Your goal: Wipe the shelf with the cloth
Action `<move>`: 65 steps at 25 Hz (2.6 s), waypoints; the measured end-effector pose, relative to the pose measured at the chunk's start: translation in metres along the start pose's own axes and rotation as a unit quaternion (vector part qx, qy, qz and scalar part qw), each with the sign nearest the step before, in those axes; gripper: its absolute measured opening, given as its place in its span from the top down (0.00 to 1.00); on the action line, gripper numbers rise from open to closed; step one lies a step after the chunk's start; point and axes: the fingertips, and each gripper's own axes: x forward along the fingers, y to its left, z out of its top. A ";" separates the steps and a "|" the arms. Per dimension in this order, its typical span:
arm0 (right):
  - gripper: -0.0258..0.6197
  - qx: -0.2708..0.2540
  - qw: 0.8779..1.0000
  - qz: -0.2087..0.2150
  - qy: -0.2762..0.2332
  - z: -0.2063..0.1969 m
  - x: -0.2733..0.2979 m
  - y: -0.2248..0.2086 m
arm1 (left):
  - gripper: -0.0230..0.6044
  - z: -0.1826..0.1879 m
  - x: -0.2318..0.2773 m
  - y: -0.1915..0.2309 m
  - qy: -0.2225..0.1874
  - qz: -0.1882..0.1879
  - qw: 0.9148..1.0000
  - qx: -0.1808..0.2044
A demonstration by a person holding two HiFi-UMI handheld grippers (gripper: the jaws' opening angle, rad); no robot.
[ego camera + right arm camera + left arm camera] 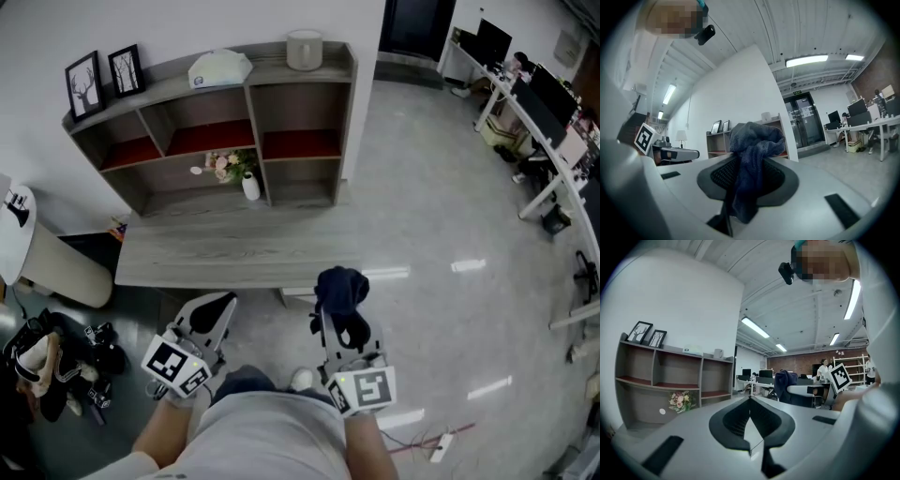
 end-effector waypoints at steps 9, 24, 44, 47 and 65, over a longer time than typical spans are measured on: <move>0.79 0.021 1.000 0.006 0.006 -0.009 -0.004 -0.035 | 0.94 -0.010 0.023 -0.012 0.030 0.020 0.999 0.006; 0.79 0.038 0.998 -0.027 0.032 -0.029 0.036 -0.079 | 0.94 -0.022 0.076 0.021 0.045 0.006 0.999 0.002; 0.79 0.026 0.996 -0.043 0.069 -0.030 0.244 -0.096 | 0.94 -0.007 0.168 0.199 0.049 -0.022 0.998 -0.025; 0.79 0.023 0.996 -0.048 0.067 -0.028 0.277 -0.099 | 0.94 -0.005 0.175 0.227 0.051 -0.024 0.998 -0.026; 0.79 -0.074 0.996 -0.024 0.041 0.017 0.446 -0.096 | 0.94 -0.010 0.191 0.326 0.050 -0.034 0.996 -0.060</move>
